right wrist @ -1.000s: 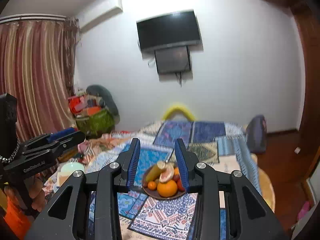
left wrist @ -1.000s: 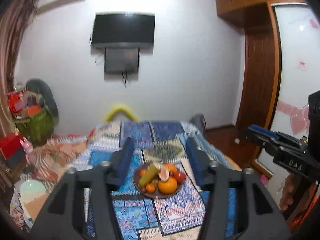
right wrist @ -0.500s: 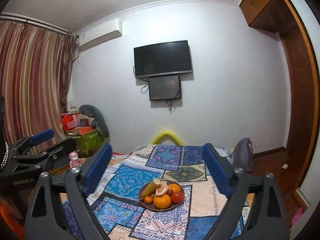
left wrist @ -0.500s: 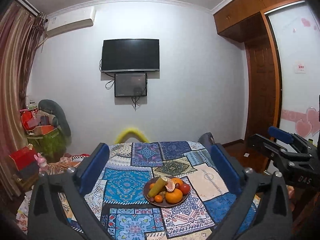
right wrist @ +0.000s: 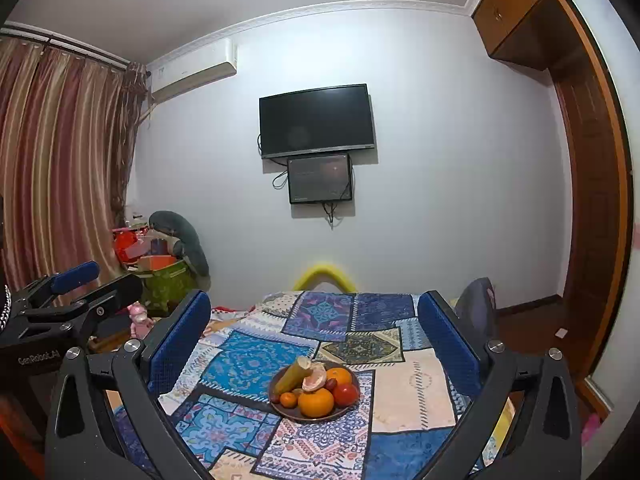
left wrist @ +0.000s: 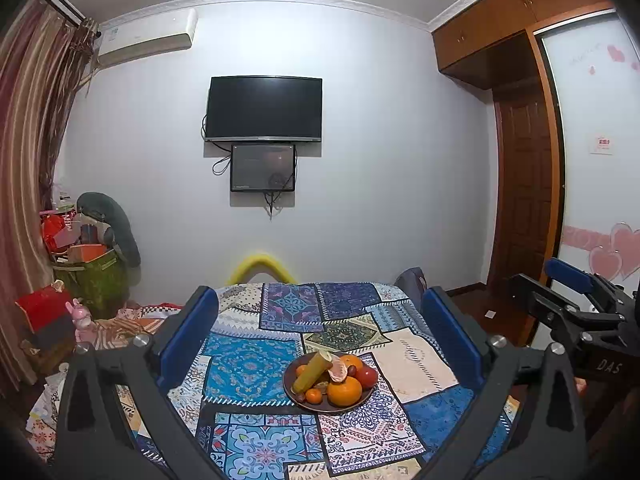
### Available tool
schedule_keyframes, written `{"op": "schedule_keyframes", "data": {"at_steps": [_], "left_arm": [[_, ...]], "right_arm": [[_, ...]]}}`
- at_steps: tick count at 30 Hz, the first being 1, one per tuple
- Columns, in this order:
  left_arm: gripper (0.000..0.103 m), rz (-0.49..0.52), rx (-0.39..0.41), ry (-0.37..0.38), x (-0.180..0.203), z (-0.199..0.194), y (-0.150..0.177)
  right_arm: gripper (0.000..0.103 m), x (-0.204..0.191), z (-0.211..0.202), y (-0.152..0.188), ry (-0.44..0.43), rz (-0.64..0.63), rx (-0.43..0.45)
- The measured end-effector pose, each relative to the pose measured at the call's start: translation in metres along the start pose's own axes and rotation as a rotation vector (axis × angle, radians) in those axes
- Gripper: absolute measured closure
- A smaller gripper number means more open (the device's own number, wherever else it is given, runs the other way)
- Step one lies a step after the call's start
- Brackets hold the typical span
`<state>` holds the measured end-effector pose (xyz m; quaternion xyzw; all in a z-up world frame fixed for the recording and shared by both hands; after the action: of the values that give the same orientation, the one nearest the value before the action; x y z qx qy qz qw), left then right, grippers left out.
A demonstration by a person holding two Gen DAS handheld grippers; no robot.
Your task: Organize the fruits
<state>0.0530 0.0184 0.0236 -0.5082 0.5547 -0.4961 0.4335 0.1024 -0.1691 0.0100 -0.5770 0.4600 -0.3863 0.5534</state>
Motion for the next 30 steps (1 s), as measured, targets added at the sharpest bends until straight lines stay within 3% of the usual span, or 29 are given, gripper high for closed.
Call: {"op": "schedule_keyframes", "data": {"at_steps": [30], "left_arm": [[0.000, -0.004, -0.010, 0.007, 0.0012, 0.0049, 0.0038]], "right_arm": [[0.000, 0.0016, -0.0068, -0.0030, 0.018, -0.013, 0.017]]}}
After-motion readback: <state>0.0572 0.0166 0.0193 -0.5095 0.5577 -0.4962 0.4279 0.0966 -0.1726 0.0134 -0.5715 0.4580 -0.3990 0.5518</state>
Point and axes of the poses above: each gripper's, at about its wrist camera, not at the fingertips, and z roughly the way its jaws point, x to its right, y to its underside, the point moved 1 cm from there along z, roughly the way its jaws point, and after that the axes turned 5 degrees about y, right-handed, at the moved point
